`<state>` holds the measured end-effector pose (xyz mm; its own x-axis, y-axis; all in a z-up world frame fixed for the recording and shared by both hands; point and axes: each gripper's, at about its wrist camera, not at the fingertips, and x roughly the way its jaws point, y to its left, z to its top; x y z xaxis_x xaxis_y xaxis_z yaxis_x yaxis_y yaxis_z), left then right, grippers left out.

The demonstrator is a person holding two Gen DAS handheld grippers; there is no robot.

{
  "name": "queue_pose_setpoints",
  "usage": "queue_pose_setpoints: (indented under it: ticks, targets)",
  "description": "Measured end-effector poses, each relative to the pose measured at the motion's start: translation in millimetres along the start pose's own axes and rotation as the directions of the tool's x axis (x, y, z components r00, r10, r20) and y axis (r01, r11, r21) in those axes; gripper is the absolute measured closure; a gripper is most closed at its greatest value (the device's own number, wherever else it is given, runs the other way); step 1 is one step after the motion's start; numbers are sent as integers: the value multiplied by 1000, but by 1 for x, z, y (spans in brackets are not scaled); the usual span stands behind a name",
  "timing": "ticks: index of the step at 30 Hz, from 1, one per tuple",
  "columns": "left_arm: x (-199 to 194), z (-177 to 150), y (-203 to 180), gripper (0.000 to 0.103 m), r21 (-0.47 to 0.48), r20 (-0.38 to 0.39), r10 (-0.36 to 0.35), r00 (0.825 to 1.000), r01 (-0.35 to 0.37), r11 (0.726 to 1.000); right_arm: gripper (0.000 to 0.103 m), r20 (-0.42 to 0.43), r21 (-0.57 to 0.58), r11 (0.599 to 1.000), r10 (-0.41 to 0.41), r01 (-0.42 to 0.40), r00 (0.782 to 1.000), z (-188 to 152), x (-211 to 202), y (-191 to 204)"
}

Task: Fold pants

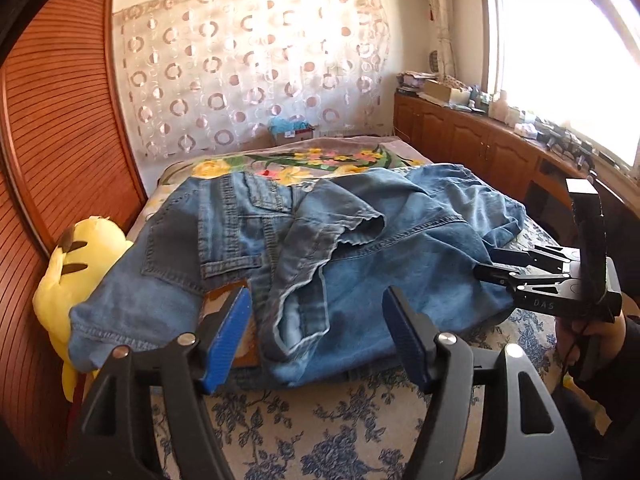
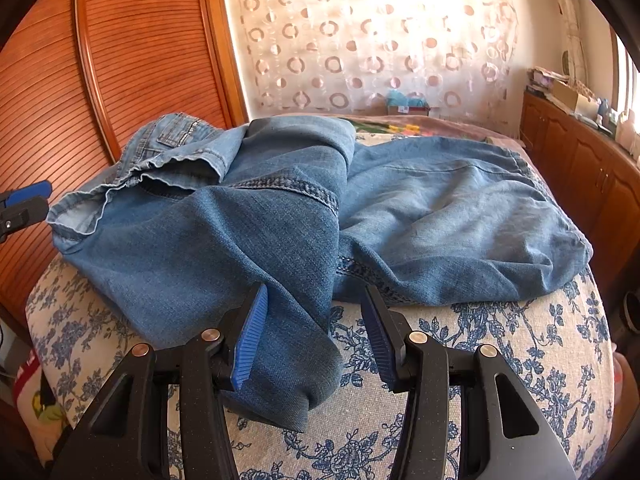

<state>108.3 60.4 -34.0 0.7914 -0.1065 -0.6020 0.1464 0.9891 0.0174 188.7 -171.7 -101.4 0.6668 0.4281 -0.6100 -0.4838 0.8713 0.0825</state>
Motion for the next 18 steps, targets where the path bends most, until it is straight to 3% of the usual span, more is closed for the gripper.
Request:
queue_pose_setpoints:
  ticks: [6,9,18]
  targets:
    - [21,20,-14,35,44,-15,-18,1000,19,999,54,0,1,1000,0,0,1000,0,0,0]
    - [36,32,-25,35,87,-16,15,1000,-13,996,54,0,0,1000,1,-1,1000,0,0,0]
    - [79,55,-43,35,140,-80,-30,996,41,989,54,-5,-1,1000,11,-11,1000,2,1,2]
